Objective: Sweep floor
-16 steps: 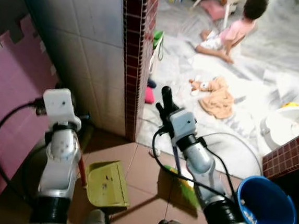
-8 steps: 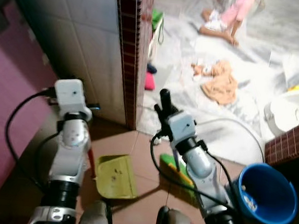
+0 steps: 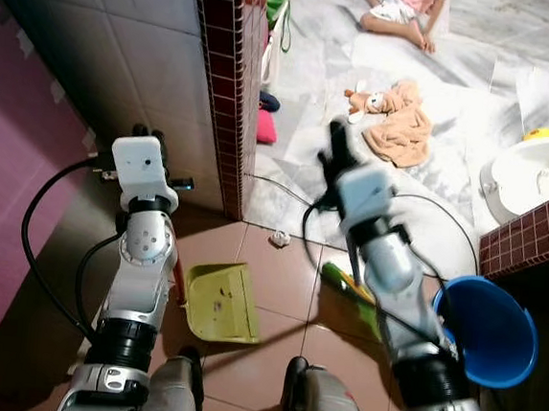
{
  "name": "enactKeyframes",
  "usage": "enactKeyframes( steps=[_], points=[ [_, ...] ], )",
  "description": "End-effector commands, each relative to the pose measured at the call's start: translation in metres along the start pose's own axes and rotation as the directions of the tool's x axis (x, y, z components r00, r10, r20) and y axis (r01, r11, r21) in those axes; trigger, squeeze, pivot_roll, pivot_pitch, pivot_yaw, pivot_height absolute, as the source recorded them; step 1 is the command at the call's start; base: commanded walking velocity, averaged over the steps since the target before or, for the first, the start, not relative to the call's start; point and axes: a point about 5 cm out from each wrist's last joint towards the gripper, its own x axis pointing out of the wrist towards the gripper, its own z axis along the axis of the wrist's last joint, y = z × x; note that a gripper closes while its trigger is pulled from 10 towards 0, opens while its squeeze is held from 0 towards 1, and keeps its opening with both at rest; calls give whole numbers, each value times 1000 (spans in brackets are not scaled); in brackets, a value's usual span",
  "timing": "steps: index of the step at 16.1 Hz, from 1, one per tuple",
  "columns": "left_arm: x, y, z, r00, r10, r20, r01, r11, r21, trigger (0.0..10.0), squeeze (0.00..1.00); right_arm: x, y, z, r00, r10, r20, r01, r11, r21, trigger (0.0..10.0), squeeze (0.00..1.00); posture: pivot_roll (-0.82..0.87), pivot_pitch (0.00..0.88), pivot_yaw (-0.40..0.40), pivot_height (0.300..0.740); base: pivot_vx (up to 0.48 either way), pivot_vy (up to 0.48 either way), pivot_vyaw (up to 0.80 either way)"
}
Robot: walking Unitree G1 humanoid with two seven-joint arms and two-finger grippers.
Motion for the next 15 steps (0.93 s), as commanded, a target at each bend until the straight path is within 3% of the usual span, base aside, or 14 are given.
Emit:
enactKeyframes(
  steps=[1,5,10,13,15],
  points=[
    [-3,-4,-2,1000,-5,-6,5,1000,3,10000,0,7,-5,15,997,-23,75,21,999,37,10000,0,-59,332,-16,740,0,0,0],
    [-10,1,-4,1000,17,-8,-17,1000,4,10000,0,31,-10,36,988,-55,146,44,996,78,10000,0,-43,334,-36,740,0,0,0],
    [-12,0,-6,1000,20,-15,-20,1000,4,10000,0,39,-7,50,978,-51,203,32,995,96,10000,0,-39,325,-37,740,0,0,0],
    [-9,0,-5,1000,21,-11,-21,1000,11,10000,0,45,0,52,977,-49,210,5,978,206,10000,0,-40,317,-38,740,0,0,0],
    [-7,1,-5,999,32,-7,-32,999,22,10000,0,48,6,48,986,-59,159,-2,934,356,10000,0,-46,313,-35,740,0,0,0]
  ],
)
